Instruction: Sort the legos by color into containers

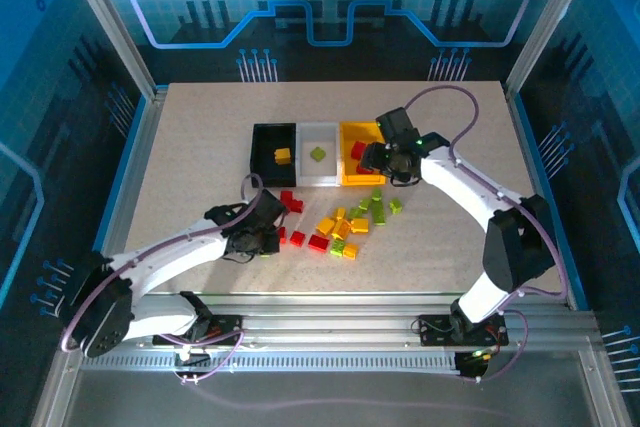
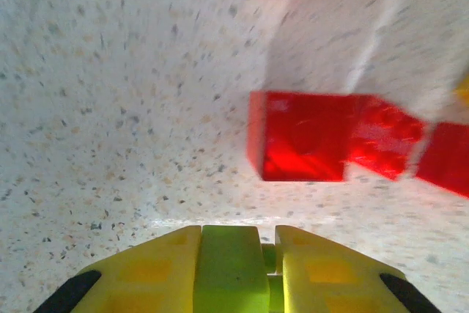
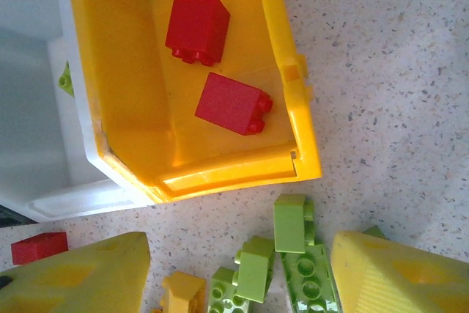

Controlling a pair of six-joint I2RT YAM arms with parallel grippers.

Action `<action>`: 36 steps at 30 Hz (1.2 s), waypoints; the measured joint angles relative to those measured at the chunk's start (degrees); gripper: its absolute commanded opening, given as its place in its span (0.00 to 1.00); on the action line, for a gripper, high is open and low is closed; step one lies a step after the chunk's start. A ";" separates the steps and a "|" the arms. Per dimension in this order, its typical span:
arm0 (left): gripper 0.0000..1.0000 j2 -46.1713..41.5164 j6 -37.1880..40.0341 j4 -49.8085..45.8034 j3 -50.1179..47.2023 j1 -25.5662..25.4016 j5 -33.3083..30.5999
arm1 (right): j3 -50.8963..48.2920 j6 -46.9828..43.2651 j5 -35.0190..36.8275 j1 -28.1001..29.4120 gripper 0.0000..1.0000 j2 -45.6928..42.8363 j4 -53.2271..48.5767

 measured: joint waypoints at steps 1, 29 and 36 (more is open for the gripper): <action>0.14 -0.61 0.24 -0.92 2.08 0.02 -0.22 | -0.50 0.04 -0.13 -0.11 0.67 -0.42 0.04; 0.33 52.54 12.76 4.39 60.70 5.81 -5.09 | -14.67 0.98 -2.47 -5.40 0.69 -13.86 1.07; 0.56 55.04 12.57 3.37 62.34 5.99 -5.05 | -17.81 0.85 -3.37 -5.66 0.70 -14.10 0.98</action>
